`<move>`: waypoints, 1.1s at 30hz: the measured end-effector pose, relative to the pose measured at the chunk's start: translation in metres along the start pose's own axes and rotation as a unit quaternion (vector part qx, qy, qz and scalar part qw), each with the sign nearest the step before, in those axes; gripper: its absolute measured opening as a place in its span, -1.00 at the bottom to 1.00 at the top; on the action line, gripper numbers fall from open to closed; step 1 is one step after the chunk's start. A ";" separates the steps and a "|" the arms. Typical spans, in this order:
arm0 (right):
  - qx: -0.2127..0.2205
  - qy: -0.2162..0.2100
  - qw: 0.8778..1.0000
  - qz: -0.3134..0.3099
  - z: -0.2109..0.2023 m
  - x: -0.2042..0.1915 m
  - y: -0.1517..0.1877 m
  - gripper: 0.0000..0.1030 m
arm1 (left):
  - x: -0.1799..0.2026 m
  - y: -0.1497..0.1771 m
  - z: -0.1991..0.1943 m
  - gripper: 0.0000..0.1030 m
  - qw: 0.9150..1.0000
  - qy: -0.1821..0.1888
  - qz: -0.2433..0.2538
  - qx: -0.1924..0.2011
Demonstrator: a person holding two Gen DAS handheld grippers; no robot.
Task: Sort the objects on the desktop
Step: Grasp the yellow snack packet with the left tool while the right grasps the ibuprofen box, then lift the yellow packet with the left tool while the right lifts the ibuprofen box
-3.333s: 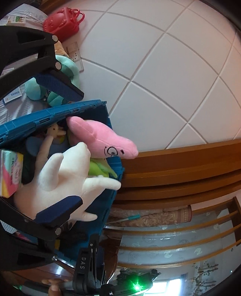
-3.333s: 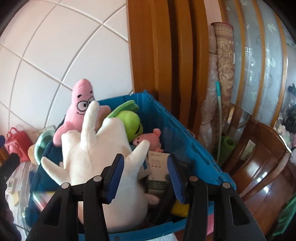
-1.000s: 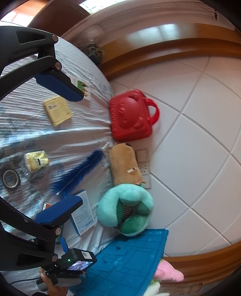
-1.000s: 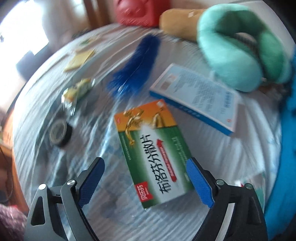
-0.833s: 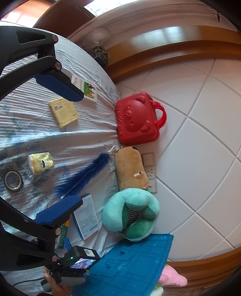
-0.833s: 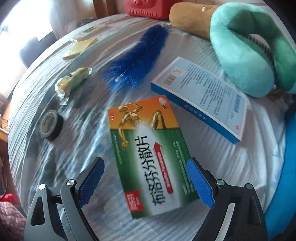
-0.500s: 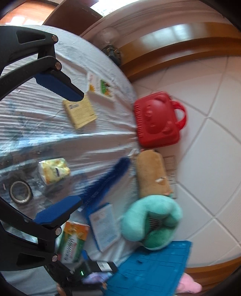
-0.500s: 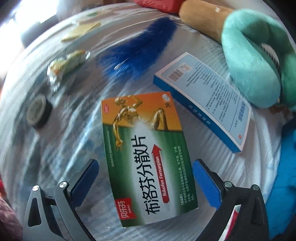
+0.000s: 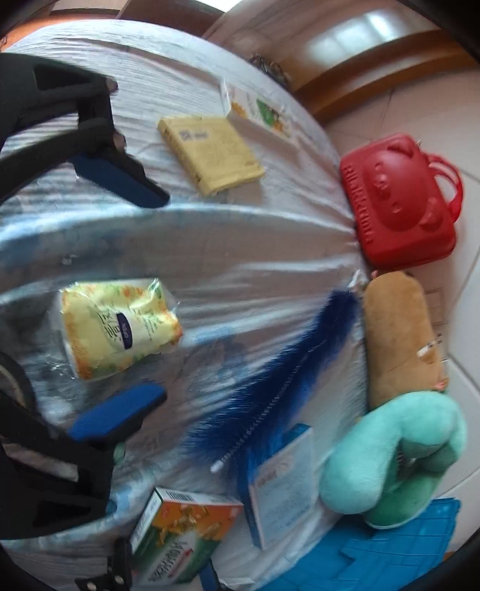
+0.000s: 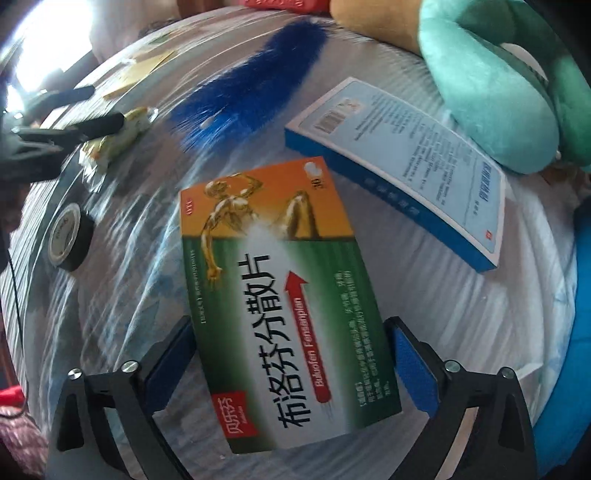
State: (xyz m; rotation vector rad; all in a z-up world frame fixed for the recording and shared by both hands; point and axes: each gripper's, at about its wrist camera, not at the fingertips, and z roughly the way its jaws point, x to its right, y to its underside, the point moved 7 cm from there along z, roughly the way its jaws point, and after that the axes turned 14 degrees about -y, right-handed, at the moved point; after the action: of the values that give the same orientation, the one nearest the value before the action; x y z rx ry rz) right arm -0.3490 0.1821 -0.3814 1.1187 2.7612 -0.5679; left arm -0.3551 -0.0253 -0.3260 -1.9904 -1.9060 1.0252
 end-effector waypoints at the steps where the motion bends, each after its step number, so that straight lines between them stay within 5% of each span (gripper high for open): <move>1: 0.000 0.002 1.000 0.001 0.000 0.001 0.000 0.93 | 0.004 0.003 0.006 0.44 1.000 0.007 0.005 -0.009; 3: 0.001 0.007 1.000 -0.001 0.000 0.001 0.000 0.92 | 0.008 0.011 0.016 0.08 0.999 0.022 0.009 -0.028; 7: 0.003 0.012 1.000 0.007 -0.003 0.001 -0.001 0.86 | 0.004 0.014 0.018 0.03 0.999 0.036 -0.010 -0.018; 12: 0.009 0.030 0.999 0.012 -0.007 -0.002 0.000 0.83 | 0.004 0.014 0.010 -0.36 0.999 0.036 -0.001 -0.012; 33: 0.095 0.051 0.989 0.102 -0.050 -0.026 0.011 0.77 | -0.018 0.003 -0.049 -0.38 0.996 0.059 0.017 0.058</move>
State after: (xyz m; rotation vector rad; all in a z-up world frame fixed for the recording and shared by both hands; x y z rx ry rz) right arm -0.3213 0.1915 -0.3324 1.4889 2.6743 -0.7805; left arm -0.3220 -0.0273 -0.2851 -1.9794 -1.7176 0.9790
